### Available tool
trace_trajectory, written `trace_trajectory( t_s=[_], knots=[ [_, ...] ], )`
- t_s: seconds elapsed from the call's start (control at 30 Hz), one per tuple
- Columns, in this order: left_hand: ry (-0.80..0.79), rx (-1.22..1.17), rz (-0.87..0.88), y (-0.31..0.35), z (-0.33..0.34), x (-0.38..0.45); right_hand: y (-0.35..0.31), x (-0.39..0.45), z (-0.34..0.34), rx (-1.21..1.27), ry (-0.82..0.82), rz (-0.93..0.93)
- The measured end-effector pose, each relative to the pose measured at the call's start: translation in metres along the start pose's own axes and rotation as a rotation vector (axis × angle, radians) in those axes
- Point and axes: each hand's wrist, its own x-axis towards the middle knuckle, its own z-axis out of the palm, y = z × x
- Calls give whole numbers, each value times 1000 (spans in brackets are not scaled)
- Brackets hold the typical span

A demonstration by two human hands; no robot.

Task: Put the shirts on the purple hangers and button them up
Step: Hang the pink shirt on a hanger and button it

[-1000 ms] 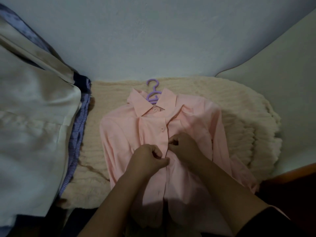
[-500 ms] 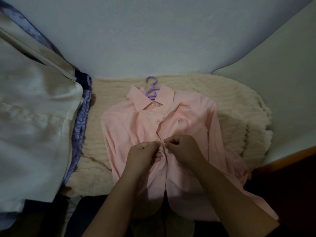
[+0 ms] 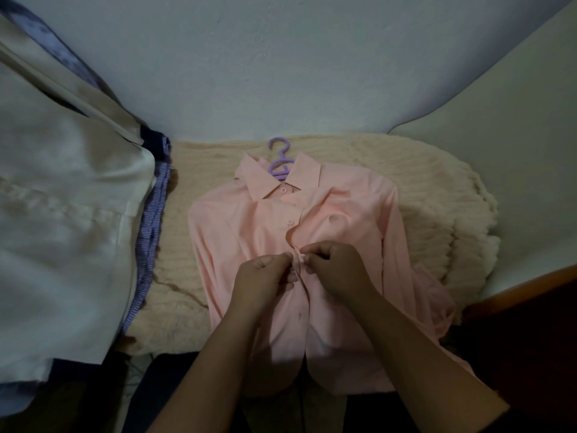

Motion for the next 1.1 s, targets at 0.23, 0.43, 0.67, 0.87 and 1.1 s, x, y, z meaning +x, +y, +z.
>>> trace_trajectory(
  t_s=[0.23, 0.43, 0.67, 0.87, 1.1],
  knots=[
    [-55, -53, -49, -5, 0, 10, 7, 5, 6, 39, -25, 23],
    [-104, -78, -65, -14, 0, 18, 15, 8, 12, 62, -17, 58],
    [-124, -72, -82, -20, -1, 24, 21, 8, 15, 108, -4, 71],
    [-127, -47, -53, -24, -1, 23, 25, 8, 15, 69, -59, 31],
    [-108, -9, -12, -25, -2, 24, 20, -1, 7, 81, -108, -88]
  ],
)
